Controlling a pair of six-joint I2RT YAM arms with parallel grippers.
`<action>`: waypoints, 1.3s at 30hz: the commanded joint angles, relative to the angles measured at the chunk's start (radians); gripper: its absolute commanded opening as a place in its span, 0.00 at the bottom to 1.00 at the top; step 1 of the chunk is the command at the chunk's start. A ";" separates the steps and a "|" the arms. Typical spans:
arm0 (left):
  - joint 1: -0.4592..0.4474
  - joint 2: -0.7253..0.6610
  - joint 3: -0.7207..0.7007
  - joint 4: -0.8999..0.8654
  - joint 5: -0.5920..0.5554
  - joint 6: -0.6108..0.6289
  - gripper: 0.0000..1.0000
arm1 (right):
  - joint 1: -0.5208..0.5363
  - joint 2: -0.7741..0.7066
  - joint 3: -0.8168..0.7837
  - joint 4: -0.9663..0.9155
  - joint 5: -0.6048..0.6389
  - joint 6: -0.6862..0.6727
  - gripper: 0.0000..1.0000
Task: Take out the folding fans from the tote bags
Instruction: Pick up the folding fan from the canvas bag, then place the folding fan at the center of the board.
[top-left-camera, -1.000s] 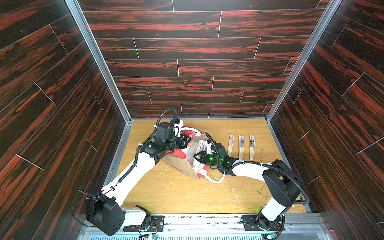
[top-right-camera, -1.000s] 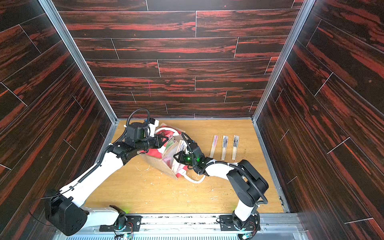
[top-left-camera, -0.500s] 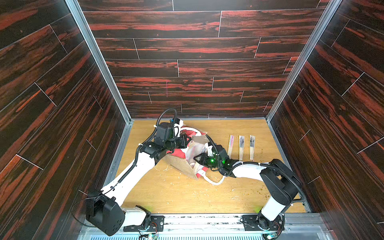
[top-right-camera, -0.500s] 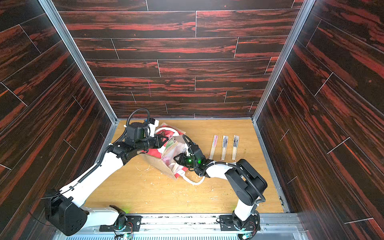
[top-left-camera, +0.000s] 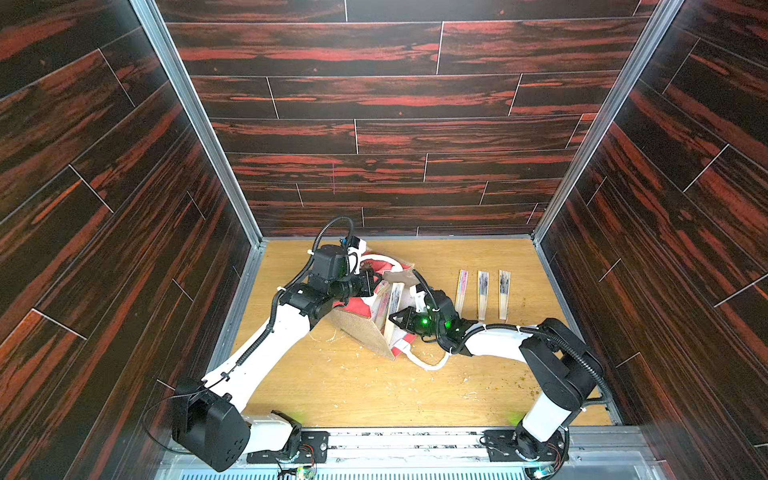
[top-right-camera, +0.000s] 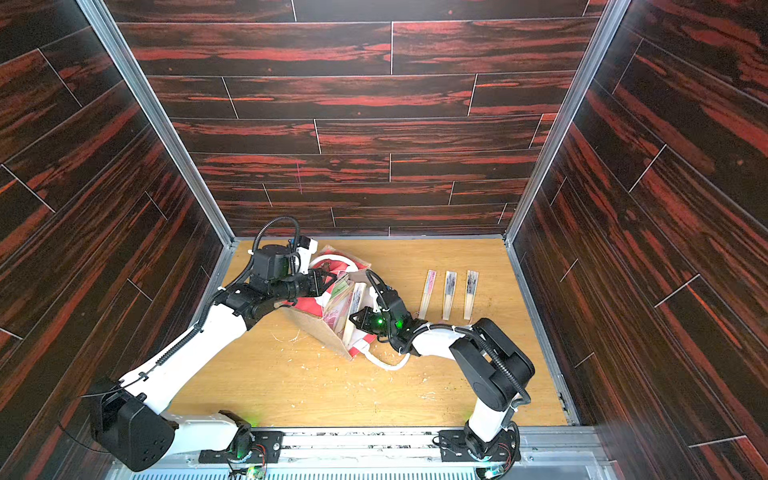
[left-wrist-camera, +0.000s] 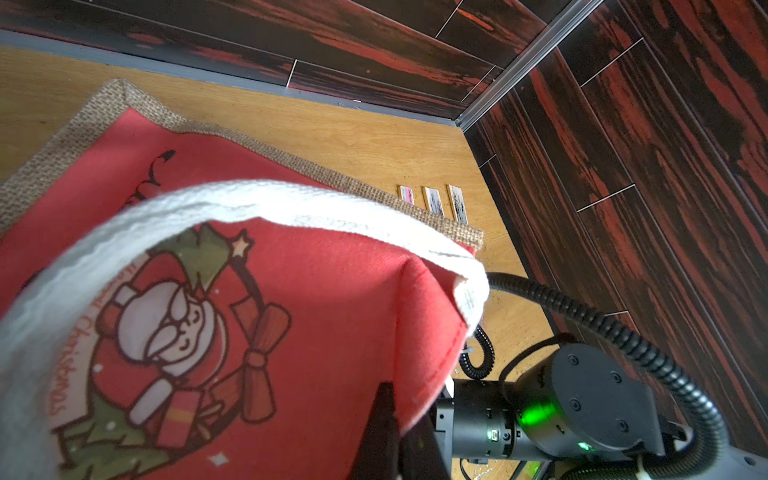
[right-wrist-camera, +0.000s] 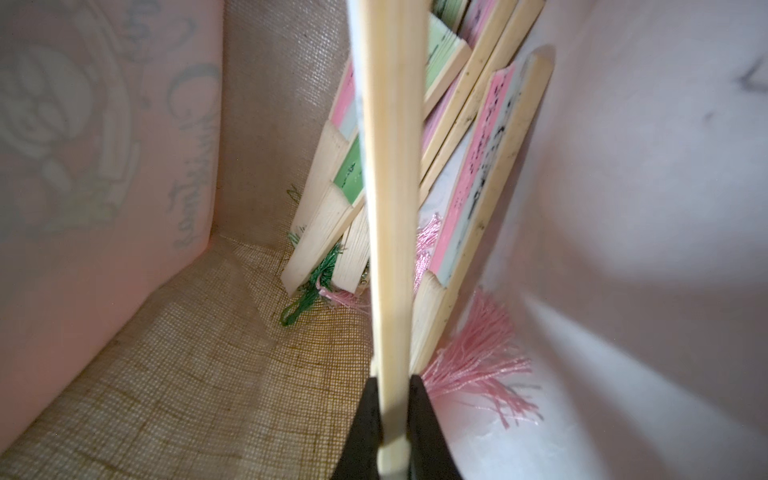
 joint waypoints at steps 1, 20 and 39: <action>0.006 -0.008 0.029 -0.019 -0.020 0.001 0.00 | 0.000 -0.068 0.006 -0.021 0.001 -0.036 0.01; 0.009 -0.006 0.122 -0.165 -0.102 0.082 0.00 | -0.099 -0.649 -0.042 -0.501 -0.040 -0.186 0.00; 0.050 -0.121 0.109 -0.338 -0.061 0.292 0.00 | -0.490 -0.350 0.142 -0.708 -0.257 -0.431 0.00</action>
